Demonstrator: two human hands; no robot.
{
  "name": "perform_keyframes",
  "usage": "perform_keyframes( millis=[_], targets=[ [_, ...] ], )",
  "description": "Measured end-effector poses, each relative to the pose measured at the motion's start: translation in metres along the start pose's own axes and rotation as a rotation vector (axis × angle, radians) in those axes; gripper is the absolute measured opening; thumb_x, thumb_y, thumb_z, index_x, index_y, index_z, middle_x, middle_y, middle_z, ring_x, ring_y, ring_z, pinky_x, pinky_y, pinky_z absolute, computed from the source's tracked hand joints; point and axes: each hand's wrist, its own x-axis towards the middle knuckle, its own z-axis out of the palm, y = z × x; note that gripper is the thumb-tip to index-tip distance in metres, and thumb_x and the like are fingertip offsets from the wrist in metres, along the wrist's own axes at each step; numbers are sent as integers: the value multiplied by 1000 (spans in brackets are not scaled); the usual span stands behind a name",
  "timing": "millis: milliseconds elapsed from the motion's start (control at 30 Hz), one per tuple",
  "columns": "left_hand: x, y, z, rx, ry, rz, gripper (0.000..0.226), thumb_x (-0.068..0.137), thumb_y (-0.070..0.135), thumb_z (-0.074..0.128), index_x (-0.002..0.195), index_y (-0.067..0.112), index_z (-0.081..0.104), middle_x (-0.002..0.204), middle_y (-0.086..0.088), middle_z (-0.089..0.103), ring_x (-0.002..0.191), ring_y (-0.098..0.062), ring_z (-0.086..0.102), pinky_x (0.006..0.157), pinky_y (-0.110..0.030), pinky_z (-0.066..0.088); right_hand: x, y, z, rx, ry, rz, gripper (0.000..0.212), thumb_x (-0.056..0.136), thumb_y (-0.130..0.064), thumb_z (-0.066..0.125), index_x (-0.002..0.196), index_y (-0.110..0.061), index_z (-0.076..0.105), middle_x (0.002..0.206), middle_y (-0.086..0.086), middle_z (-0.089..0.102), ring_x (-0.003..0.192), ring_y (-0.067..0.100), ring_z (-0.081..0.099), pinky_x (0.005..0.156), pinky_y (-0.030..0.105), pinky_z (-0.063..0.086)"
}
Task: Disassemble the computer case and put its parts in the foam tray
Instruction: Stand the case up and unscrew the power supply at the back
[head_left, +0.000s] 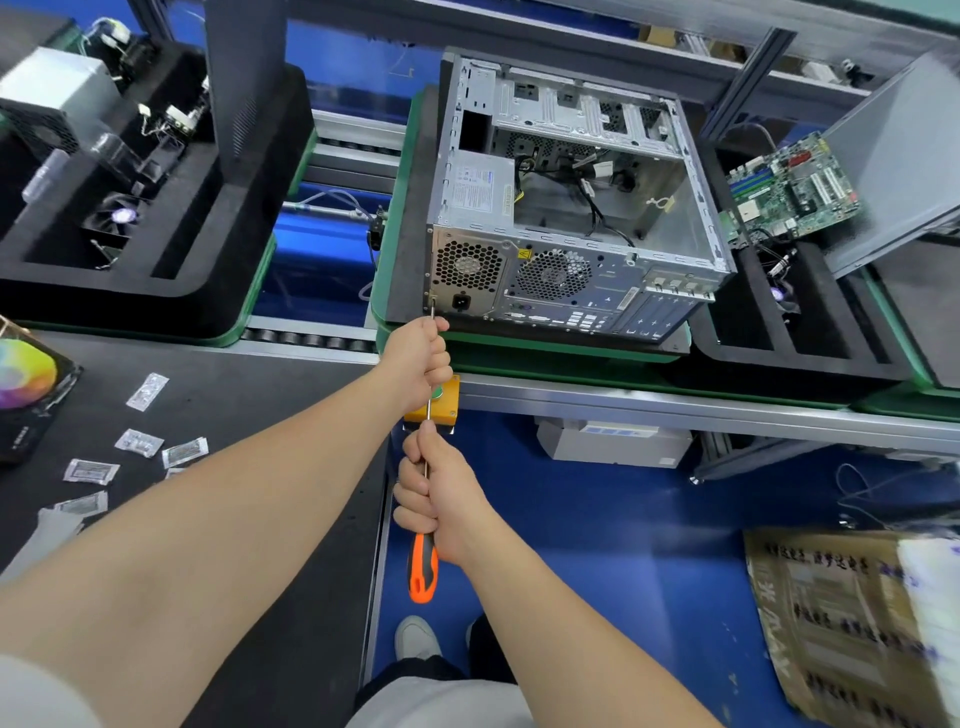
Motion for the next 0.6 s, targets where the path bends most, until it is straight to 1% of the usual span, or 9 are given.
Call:
perform_keyframes(
  millis=[133, 267, 300, 333, 400, 467, 500, 533, 600],
  targets=[
    [0, 0, 0, -30, 9, 5, 23, 108, 19, 36, 110, 16, 60, 52, 5, 32, 40, -9, 20, 35, -23, 15, 2, -2, 16, -263, 275, -65, 43, 111, -47, 38, 76, -23, 42, 60, -2, 31, 50, 15, 20, 43, 22, 18],
    [2, -1, 2, -1, 14, 18, 28, 110, 21, 34, 116, 14, 60, 50, 5, 33, 40, -9, 20, 34, -23, 18, 6, 2, 26, -786, 518, -223, 43, 114, -31, 30, 75, -21, 45, 73, -3, 49, 65, 16, 45, 52, 29, 31],
    [2, -2, 3, 19, 22, 27, 30, 110, 21, 32, 120, 12, 60, 50, 6, 33, 40, -8, 21, 34, -23, 19, 8, 3, 26, -822, 542, -224, 43, 115, -32, 29, 77, -22, 46, 76, -3, 51, 68, 15, 47, 53, 30, 31],
    [2, -2, 4, 59, 37, 53, 33, 110, 20, 31, 124, 9, 59, 50, 5, 34, 40, -8, 23, 35, -23, 21, 10, 2, 27, -804, 543, -216, 42, 114, -32, 28, 78, -22, 47, 76, -2, 51, 68, 15, 47, 54, 31, 31],
    [1, 0, 4, 246, 94, 185, 34, 108, 15, 34, 132, 4, 56, 61, 2, 45, 47, -10, 37, 41, -25, 35, 14, 3, 25, -580, 459, -143, 37, 109, -33, 30, 80, -18, 47, 68, 0, 46, 59, 17, 40, 53, 28, 29],
    [-1, 7, 1, 465, 216, 377, 31, 104, 10, 47, 134, 13, 54, 88, -2, 60, 73, -14, 59, 63, -31, 55, 13, 3, 22, -302, 323, -40, 33, 106, -38, 35, 85, -18, 51, 60, 0, 41, 48, 17, 30, 48, 25, 25],
    [-1, 12, -2, 513, 259, 460, 38, 100, 7, 54, 137, 18, 50, 104, -1, 61, 89, -15, 62, 76, -33, 57, 12, 3, 18, -202, 248, -19, 35, 108, -42, 37, 89, -18, 53, 58, 1, 40, 45, 17, 27, 46, 24, 24],
    [0, 19, -4, 516, 243, 524, 50, 95, 7, 60, 141, 21, 46, 117, -1, 59, 102, -15, 61, 82, -32, 53, 12, 4, 13, -124, 177, -21, 38, 110, -45, 38, 93, -17, 56, 57, 2, 40, 45, 17, 26, 44, 25, 24],
    [-2, 35, -2, 445, 94, 578, 67, 90, 17, 67, 149, 25, 37, 132, -2, 54, 115, -15, 54, 85, -27, 42, 9, 3, 3, -40, 57, -61, 34, 110, -42, 42, 102, -14, 59, 58, 4, 40, 45, 18, 25, 43, 27, 24]
  ],
)
